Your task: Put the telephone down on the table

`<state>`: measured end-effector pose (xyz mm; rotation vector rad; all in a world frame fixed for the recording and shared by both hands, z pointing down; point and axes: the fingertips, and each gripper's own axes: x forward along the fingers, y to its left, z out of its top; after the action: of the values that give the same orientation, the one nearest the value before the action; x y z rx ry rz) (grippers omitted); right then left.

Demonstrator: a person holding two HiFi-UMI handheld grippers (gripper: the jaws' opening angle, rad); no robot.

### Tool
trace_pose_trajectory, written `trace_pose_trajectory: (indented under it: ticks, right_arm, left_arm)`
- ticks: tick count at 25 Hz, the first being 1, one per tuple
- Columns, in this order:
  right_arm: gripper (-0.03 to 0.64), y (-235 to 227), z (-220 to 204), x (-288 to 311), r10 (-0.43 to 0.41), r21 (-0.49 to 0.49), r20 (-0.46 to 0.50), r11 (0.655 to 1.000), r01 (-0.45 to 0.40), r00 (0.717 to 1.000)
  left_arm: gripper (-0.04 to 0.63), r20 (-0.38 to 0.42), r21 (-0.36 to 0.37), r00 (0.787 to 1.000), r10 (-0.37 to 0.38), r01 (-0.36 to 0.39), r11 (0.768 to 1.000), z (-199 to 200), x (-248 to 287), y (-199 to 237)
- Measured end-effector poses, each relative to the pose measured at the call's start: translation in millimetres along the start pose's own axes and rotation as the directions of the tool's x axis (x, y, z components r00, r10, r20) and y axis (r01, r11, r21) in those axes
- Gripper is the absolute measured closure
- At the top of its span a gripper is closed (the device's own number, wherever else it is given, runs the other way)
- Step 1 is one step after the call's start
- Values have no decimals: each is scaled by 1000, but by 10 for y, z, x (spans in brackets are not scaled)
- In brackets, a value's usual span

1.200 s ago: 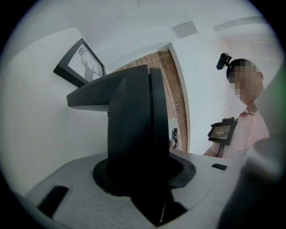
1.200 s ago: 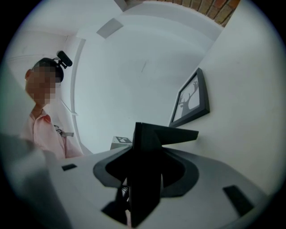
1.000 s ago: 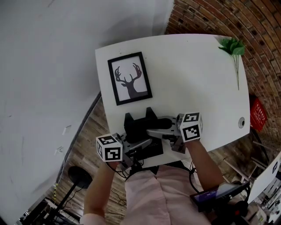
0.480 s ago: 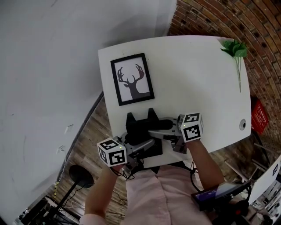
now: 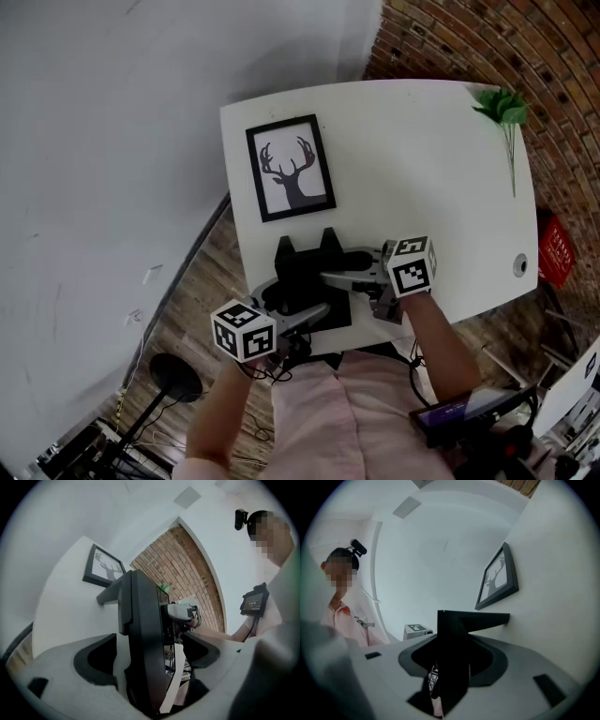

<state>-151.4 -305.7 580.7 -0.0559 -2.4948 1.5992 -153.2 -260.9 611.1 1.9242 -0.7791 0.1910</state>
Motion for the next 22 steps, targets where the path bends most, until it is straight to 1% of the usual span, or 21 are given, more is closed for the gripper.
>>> trace_pose_trajectory:
  ticks: [1, 2, 3, 4, 6, 8, 11, 12, 14, 16, 18, 19, 20, 21, 22]
  right_arm:
    - [437, -2, -4, 5, -18, -1, -6, 1000, 18, 1000]
    - [403, -4, -16, 11, -43, -11, -18, 999, 43, 999]
    - [335, -6, -39, 16, -71, -27, -36, 997, 70, 997]
    - [302, -8, -66, 17, -100, -44, -55, 994, 98, 993]
    - [273, -19, -112, -4, -150, -60, -73, 988, 146, 986]
    - [264, -27, -121, -57, -187, -60, -62, 981, 184, 980]
    - [248, 34, -91, -174, -226, -75, -24, 972, 223, 974]
    - [245, 87, -81, -225, -235, -84, -10, 969, 233, 972]
    - [245, 234, -33, -330, -252, -110, 27, 961, 254, 967]
    - [258, 430, 85, -430, -272, -159, 80, 946, 282, 959]
    - [279, 669, 306, -519, -290, -239, 147, 917, 319, 946]
    - [296, 818, 447, -556, -291, -284, 188, 898, 336, 938]
    - [318, 995, 596, -588, -285, -328, 235, 877, 352, 929]
    - [344, 1193, 748, -618, -275, -370, 288, 852, 372, 917]
    - [388, 1398, 904, -648, -265, -412, 346, 819, 400, 900]
  left_arm:
    - [146, 11, -6, 1000, 5, -5, 1000, -6, -35, -2]
    - [146, 23, -13, 1000, 8, -8, 1000, -8, -70, -12]
    - [146, 39, -22, 999, 8, -7, 1000, -4, -105, -31]
    - [146, 57, -34, 998, 5, -3, 999, 7, -140, -57]
    - [146, 99, -54, 995, 2, 4, 999, 48, -220, -119]
    - [146, 140, -58, 990, 17, -9, 998, 110, -319, -157]
    - [146, 200, -36, 978, 57, -50, 998, 224, -499, -190]
    - [146, 219, -18, 973, 72, -70, 997, 269, -566, -217]
    - [146, 268, 40, 958, 103, -118, 992, 417, -718, -315]
    - [150, 336, 120, 934, 119, -168, 979, 650, -888, -483]
    - [199, 419, 203, 901, 114, -215, 955, 959, -1046, -693]
    - [248, 463, 238, 879, 109, -242, 941, 1128, -1126, -808]
    - [280, 507, 264, 855, 109, -274, 925, 1290, -1216, -929]
    - [314, 549, 281, 828, 113, -310, 908, 1441, -1316, -1057]
    - [361, 590, 293, 799, 119, -349, 890, 1585, -1420, -1186]
